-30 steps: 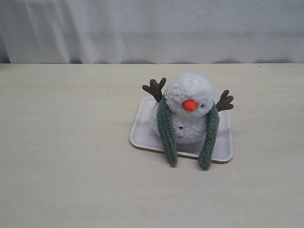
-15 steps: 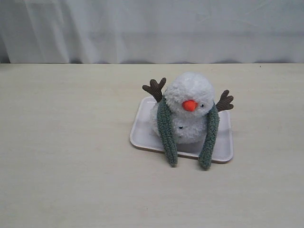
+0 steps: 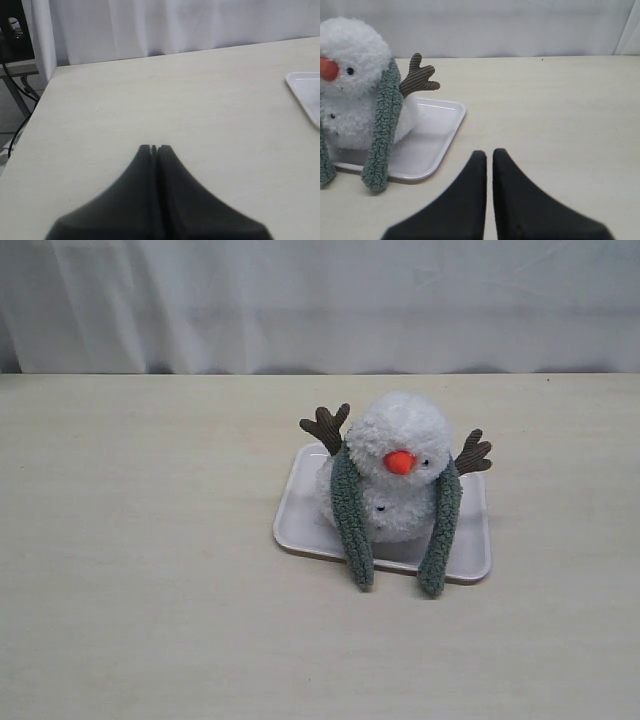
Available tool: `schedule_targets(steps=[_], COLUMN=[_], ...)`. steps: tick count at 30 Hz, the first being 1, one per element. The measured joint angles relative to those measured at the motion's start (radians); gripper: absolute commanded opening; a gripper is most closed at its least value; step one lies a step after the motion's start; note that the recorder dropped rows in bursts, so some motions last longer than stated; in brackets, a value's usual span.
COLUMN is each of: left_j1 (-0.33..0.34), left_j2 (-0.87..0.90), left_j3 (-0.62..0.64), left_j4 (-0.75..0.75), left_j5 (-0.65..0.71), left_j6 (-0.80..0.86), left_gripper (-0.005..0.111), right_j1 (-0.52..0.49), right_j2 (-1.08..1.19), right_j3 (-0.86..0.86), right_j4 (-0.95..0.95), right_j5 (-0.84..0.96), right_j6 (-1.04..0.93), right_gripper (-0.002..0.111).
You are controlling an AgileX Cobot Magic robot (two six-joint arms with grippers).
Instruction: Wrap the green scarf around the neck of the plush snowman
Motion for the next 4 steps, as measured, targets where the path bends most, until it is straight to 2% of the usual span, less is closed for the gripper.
schedule_targets(steps=[4], left_j1=[0.0], left_j2=[0.0], left_j3=[0.0], left_j4=[0.0], left_j5=[0.0], left_j6=[0.0], left_gripper=[0.0], right_j1=[0.0], right_j2=[0.0], right_j3=[0.0], right_j4=[0.0], right_j5=[0.0], right_j6=[0.0], right_gripper=[0.004])
